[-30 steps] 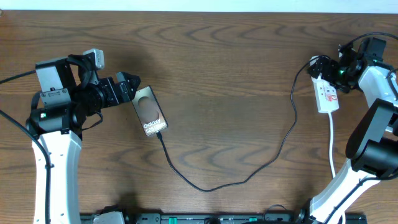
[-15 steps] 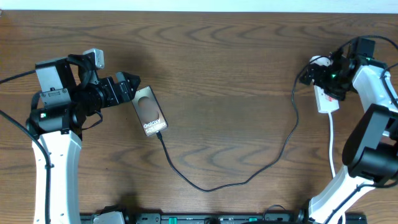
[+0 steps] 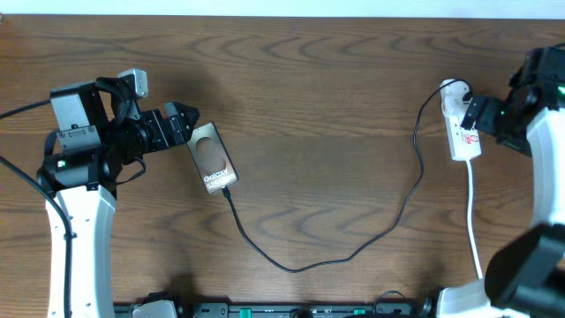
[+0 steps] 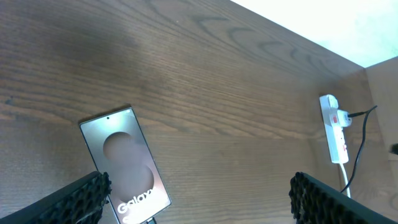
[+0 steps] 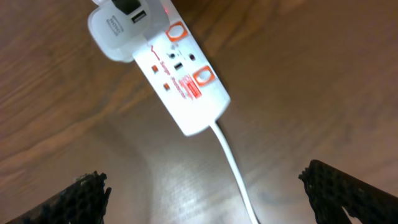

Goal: Plug charger to phone and switch on socket

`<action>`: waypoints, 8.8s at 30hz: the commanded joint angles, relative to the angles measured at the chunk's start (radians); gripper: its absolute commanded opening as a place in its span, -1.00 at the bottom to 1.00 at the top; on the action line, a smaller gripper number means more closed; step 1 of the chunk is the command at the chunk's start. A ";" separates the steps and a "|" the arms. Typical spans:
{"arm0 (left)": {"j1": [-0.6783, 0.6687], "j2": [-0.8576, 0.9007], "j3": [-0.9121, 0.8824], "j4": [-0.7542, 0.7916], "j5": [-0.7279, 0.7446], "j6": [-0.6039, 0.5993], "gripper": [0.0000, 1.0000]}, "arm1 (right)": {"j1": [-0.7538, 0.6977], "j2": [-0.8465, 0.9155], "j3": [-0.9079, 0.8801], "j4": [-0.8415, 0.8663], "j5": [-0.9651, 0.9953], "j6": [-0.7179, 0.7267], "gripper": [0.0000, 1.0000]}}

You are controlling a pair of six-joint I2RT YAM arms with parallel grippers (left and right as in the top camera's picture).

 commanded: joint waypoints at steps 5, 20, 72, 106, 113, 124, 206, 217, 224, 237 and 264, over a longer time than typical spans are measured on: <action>0.002 0.000 0.007 0.000 0.013 0.009 0.88 | 0.001 -0.202 -0.002 -0.083 -0.074 0.021 0.99; 0.002 0.000 0.007 0.001 0.013 0.010 0.88 | 0.001 -0.271 -0.003 -0.119 -0.175 0.021 0.98; -0.171 -0.710 -0.473 0.236 -0.512 0.010 0.89 | 0.001 -0.271 -0.003 -0.111 -0.175 0.021 0.98; -0.182 -1.258 -1.126 0.654 -0.674 0.018 0.88 | 0.001 -0.271 -0.003 -0.111 -0.175 0.021 0.99; -0.183 -1.258 -1.126 0.554 -0.688 0.038 0.89 | 0.001 -0.271 -0.003 -0.111 -0.175 0.021 0.98; -0.183 -1.257 -1.126 0.553 -0.671 0.047 0.88 | 0.001 -0.271 -0.003 -0.111 -0.175 0.021 0.99; -0.183 -1.222 -1.126 0.554 -0.668 0.043 0.88 | 0.374 -0.866 -1.159 1.425 -0.175 -0.167 0.98; -0.183 -1.222 -1.126 0.554 -0.668 0.043 0.88 | 0.373 -1.286 -1.468 1.425 -0.175 -0.168 0.99; -0.183 -1.222 -1.126 0.554 -0.668 0.043 0.88 | 0.372 -1.474 -1.476 1.191 -0.174 -0.222 0.99; -0.183 -1.222 -1.126 0.554 -0.668 0.043 0.89 | 0.372 -1.674 -1.476 0.961 -0.148 -0.279 0.99; -0.183 -1.222 -1.126 0.554 -0.668 0.043 0.88 | 0.372 -1.673 -1.476 0.963 -0.141 -0.279 0.99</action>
